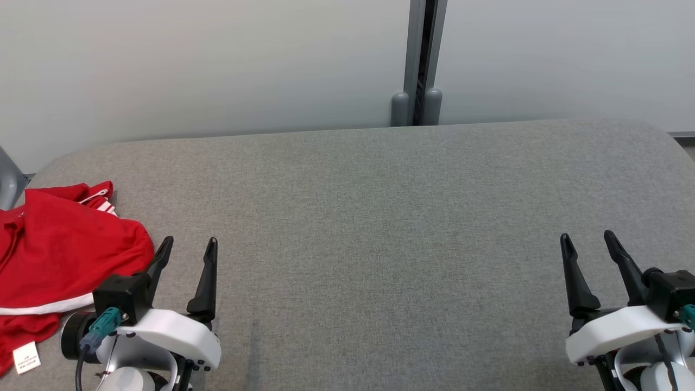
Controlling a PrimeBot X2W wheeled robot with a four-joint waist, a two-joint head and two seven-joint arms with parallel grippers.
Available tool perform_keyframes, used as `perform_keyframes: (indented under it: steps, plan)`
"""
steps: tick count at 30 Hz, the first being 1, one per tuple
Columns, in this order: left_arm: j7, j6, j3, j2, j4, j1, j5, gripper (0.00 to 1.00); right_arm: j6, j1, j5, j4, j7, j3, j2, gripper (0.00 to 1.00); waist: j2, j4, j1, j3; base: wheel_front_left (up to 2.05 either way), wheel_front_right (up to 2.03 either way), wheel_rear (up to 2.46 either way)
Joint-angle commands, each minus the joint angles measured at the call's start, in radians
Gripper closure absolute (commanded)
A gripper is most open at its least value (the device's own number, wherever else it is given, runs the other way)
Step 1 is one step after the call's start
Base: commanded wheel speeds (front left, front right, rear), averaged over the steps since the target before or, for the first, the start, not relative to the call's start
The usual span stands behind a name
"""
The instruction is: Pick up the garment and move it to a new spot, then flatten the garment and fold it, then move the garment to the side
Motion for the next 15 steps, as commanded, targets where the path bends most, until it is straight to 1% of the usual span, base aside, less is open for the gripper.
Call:
perform_keyframes:
  steps: [1, 15]
  plan:
    - [-0.001, 0.006, 0.002, 0.002, -0.002, -0.013, 0.009, 0.0, 0.0, -0.011, -0.014, -0.001, 0.001, -0.006, -0.001, 0.0, -0.0001, 0.001, 0.0, 0.0, 0.0, 0.0, 0.0]
    - [0.009, 0.02, -0.015, 0.01, -0.006, -0.013, 0.05, 0.0, 0.0, -0.013, -0.041, 0.01, 0.01, -0.007, 0.005, 0.0, -0.0001, 0.005, 0.0, -0.001, 0.0, 0.0, 0.0]
